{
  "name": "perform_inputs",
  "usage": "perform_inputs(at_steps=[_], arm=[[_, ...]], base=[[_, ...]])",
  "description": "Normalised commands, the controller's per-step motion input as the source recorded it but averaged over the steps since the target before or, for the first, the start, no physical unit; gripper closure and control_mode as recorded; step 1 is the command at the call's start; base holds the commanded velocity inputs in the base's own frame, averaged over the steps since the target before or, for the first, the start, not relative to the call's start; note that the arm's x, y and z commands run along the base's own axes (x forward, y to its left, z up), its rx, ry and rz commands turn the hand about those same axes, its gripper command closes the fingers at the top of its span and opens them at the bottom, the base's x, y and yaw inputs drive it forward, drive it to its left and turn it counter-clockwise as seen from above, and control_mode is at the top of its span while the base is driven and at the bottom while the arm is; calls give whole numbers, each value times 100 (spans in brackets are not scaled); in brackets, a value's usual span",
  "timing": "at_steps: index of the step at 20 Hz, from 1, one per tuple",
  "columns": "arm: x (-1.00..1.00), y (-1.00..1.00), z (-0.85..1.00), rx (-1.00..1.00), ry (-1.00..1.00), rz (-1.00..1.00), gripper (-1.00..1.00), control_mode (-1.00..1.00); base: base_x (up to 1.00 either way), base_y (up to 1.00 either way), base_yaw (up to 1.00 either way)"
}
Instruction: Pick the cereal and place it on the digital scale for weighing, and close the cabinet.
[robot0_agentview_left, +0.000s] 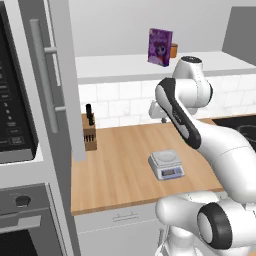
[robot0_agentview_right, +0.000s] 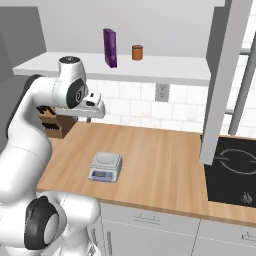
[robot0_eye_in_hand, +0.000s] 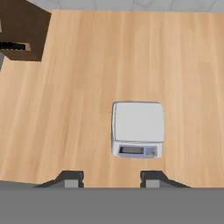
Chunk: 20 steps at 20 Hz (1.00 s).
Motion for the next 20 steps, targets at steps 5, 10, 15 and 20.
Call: perform_inputs(at_steps=[5, 10, 15, 20], arm=[[-27, 1, 0, 0, 0, 2, -100, -100], [-75, 0, 0, 0, -6, 6, -100, -100], [-92, -13, 6, 2, -28, 0, -100, -100], [-29, -12, 65, 8, -63, 0, -100, -100]], base=[[0, 0, 0], [0, 0, 0], [0, 0, 0], [0, 0, 0]])
